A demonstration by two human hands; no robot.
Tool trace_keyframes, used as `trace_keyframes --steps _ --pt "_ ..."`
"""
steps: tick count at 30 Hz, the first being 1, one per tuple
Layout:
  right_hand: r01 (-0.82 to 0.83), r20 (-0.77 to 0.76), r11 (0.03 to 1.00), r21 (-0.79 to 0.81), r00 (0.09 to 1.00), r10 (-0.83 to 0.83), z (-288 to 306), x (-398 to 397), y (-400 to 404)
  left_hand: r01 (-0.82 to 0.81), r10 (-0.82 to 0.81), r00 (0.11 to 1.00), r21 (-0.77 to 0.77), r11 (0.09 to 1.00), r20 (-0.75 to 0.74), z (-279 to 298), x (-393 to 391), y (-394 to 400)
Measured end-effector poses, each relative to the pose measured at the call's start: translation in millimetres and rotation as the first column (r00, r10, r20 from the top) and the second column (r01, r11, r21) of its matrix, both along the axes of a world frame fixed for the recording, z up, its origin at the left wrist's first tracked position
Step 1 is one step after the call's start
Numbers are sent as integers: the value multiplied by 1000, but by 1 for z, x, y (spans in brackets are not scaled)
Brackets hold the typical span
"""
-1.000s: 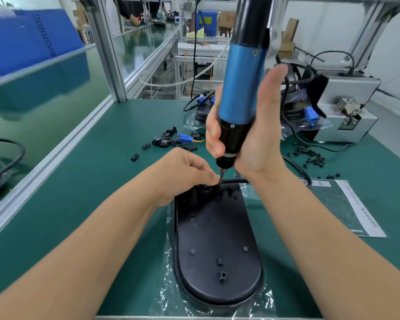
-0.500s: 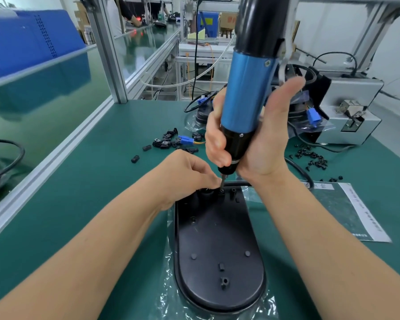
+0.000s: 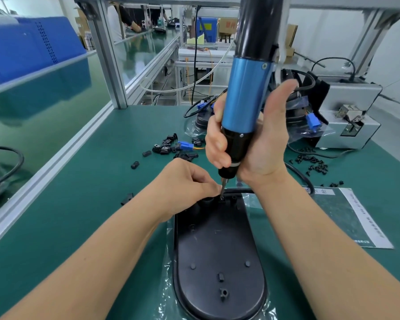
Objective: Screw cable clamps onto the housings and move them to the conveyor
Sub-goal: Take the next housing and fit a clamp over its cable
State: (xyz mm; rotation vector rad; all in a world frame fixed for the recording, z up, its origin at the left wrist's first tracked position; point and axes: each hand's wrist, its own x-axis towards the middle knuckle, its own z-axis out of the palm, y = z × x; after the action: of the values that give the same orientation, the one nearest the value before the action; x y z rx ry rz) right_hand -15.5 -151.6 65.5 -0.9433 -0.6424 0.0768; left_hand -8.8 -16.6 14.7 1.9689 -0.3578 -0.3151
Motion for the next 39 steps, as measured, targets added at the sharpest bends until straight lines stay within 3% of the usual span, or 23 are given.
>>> trace_keyframes --steps 3,6,12,17,20,24,28,35,39 --pt "88 -26 996 18 996 -88 -1 0 -6 15 -15 1000 -6 1000 1 1 -1 0" --pt "327 -100 945 -34 939 -328 4 -4 -24 48 -51 997 49 998 65 2 -3 2" --pt "686 -230 677 -268 637 -736 -2 -27 -93 176 -191 980 196 965 60 12 4 9" --pt "814 -227 448 -368 389 -893 -18 -43 -139 118 -170 970 275 954 174 14 30 -24" --pt "835 -252 367 -409 283 -925 -32 -44 -156 197 -289 946 448 872 144 10 44 -56" --pt "838 -277 327 -437 220 -935 -45 -40 -165 259 -472 871 688 679 138 5 57 -82" --pt "808 -245 259 -529 147 -958 -55 -35 -169 235 -452 876 671 704 168 2 63 -82" --pt "650 54 -100 -753 -91 -994 -60 -42 -177 143 -334 925 645 750 183 0 62 -82" --pt "529 364 -477 -702 -309 -879 -51 -41 -170 16 -198 968 749 663 154 4 61 -88"
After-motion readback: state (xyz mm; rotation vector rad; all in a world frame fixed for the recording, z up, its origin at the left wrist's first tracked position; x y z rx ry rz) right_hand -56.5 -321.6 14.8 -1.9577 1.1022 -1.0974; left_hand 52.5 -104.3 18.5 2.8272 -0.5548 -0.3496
